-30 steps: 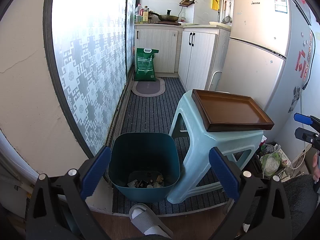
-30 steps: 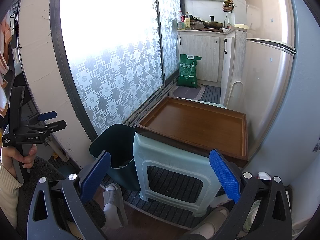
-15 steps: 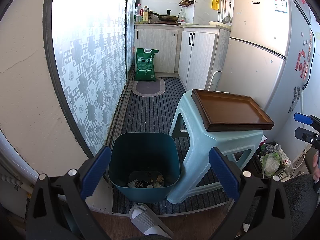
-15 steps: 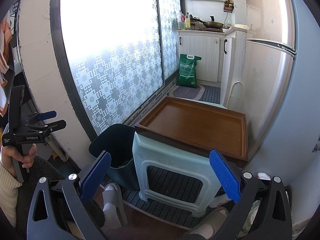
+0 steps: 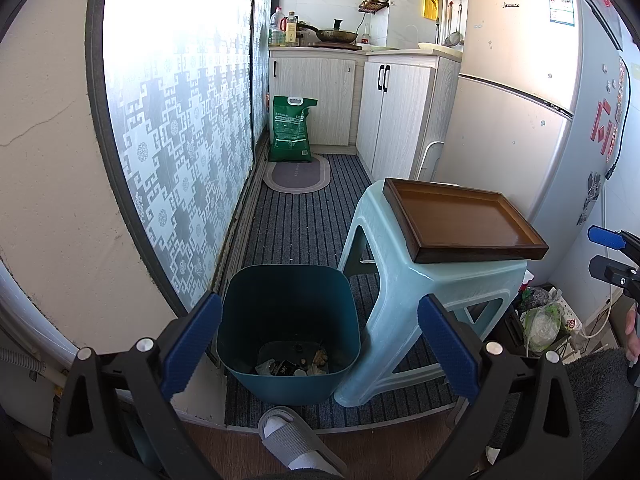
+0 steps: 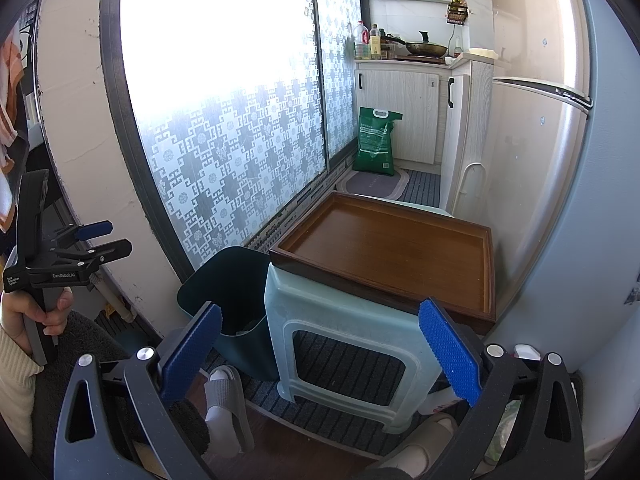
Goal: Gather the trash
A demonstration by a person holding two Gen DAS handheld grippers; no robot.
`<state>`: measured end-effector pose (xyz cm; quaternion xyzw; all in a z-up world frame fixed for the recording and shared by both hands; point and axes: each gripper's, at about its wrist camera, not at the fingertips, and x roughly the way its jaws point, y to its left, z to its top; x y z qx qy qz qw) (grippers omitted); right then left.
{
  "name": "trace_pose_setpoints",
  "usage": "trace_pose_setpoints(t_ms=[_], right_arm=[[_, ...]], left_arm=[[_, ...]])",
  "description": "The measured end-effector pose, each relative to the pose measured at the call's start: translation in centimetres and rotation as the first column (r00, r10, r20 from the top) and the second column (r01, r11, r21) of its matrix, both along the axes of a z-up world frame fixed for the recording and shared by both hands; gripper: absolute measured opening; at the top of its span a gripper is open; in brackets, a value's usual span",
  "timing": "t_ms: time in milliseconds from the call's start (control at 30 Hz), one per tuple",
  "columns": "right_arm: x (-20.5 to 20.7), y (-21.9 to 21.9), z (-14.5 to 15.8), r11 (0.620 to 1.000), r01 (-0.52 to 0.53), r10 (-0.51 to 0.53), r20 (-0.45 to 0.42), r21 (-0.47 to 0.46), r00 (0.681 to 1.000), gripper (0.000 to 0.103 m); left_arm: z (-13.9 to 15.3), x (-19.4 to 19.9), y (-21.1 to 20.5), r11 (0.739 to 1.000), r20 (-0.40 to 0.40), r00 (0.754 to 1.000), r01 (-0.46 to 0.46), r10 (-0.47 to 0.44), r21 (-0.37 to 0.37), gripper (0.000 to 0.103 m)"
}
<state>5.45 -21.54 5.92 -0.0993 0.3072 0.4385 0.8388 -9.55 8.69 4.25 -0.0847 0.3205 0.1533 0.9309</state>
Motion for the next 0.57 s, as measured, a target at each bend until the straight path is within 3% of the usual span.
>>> trace_pose_setpoints(t_ms=[567], right_arm=[[-0.05, 0.04, 0.03, 1.000, 0.000, 0.000, 0.001, -0.001, 1.000, 0.100]], left_arm=[[-0.24, -0.06, 0.31, 1.000, -0.003, 1.000, 0.002, -0.002, 0.002, 0.100]])
